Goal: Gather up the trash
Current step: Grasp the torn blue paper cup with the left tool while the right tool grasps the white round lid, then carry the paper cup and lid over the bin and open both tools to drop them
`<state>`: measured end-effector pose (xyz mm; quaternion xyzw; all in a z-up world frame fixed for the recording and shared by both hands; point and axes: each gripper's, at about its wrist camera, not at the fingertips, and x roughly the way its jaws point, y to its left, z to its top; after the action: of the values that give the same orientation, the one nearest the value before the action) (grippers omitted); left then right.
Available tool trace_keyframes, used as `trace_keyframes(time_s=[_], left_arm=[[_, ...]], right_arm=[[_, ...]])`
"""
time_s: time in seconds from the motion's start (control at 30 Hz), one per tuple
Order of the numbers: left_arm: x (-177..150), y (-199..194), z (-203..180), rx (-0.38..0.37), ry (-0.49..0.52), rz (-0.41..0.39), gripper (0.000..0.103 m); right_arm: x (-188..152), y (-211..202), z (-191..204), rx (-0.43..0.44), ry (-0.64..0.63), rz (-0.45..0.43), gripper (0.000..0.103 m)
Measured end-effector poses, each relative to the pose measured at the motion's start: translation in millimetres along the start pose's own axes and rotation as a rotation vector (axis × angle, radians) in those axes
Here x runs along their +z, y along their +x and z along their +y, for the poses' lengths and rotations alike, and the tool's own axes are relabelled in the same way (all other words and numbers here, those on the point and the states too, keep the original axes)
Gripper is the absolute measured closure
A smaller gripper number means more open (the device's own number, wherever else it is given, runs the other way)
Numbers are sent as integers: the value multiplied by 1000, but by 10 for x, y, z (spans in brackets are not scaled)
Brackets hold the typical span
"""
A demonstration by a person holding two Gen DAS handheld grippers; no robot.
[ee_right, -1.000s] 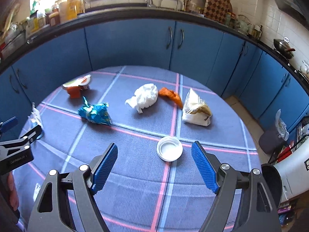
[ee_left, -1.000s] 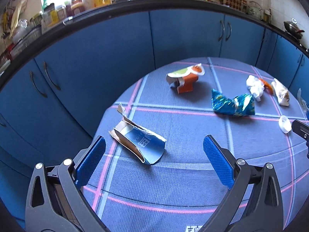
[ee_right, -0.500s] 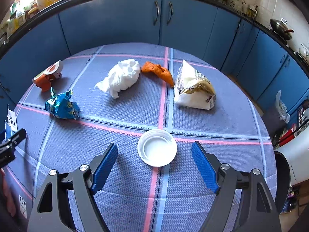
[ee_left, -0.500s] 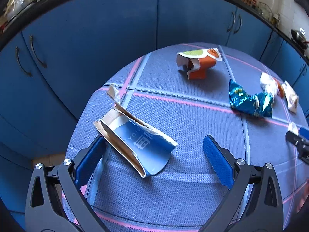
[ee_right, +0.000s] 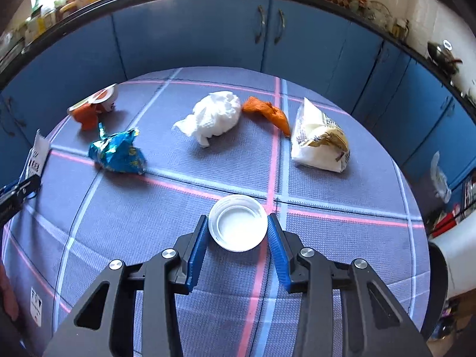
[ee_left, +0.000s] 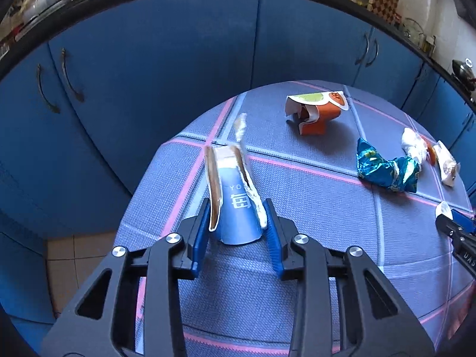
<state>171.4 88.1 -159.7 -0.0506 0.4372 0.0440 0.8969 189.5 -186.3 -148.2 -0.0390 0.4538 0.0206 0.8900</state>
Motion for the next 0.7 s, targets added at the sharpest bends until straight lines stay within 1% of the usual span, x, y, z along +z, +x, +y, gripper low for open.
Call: trace_keyframes(time_s=[0.13,0.4,0.7], left_arm=[[-20,-61,-99,-11,15,-2,69],[-11,-272,-275,-37,43,-38,69],[-34,-647,-449,-58,86,-92,69]], right_arm=[[-57,-88,-21,2,6,-11,64],[-151,-371,-152,-18,10,-31,64],[-278,-728,-251,-30,1,-75,64]])
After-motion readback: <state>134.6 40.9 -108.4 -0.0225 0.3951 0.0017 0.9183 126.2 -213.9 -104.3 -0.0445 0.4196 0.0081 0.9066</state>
